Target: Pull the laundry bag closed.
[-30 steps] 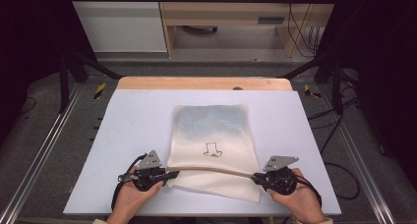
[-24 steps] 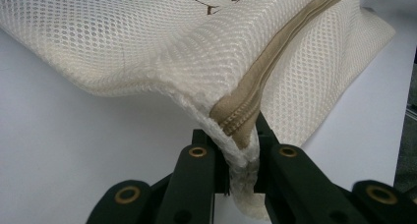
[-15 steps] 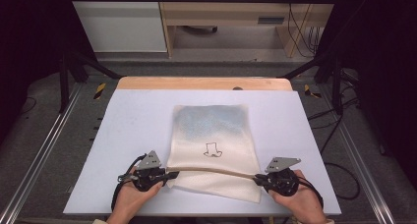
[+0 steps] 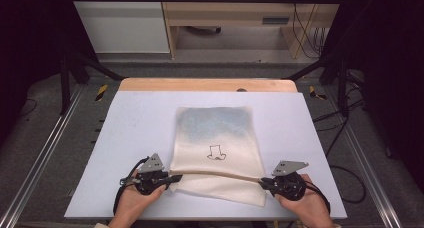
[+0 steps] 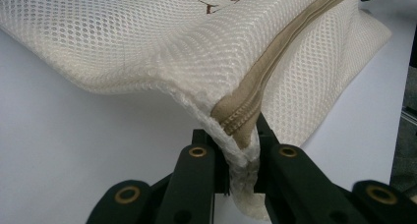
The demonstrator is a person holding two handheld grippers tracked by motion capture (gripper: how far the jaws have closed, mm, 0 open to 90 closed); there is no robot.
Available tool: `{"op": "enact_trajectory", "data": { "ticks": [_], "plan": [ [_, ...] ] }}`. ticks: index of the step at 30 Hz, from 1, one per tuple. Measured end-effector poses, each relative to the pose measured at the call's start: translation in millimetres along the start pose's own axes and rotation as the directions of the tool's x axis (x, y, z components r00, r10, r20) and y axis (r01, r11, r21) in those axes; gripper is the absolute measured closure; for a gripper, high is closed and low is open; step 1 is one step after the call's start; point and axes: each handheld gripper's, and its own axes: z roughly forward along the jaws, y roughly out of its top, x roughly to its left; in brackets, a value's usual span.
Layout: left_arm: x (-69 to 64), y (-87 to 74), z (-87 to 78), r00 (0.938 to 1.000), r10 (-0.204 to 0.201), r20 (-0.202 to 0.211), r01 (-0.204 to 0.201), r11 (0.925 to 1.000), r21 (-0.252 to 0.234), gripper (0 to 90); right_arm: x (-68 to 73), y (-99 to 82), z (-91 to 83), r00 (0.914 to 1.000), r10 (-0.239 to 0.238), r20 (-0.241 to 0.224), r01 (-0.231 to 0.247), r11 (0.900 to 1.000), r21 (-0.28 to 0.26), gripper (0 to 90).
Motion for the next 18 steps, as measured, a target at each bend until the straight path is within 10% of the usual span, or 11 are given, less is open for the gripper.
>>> {"op": "enact_trajectory", "data": {
  "ticks": [18],
  "plan": [
    [0.0, -0.9, 0.7, 1.0000, -0.008, 0.005, 0.008, 0.9999, 0.007, 82.6, -0.5, -3.1, 0.2, 0.9999, 0.009, 0.005, -0.009, 1.0000, 0.002, 81.8]
  ]
}}
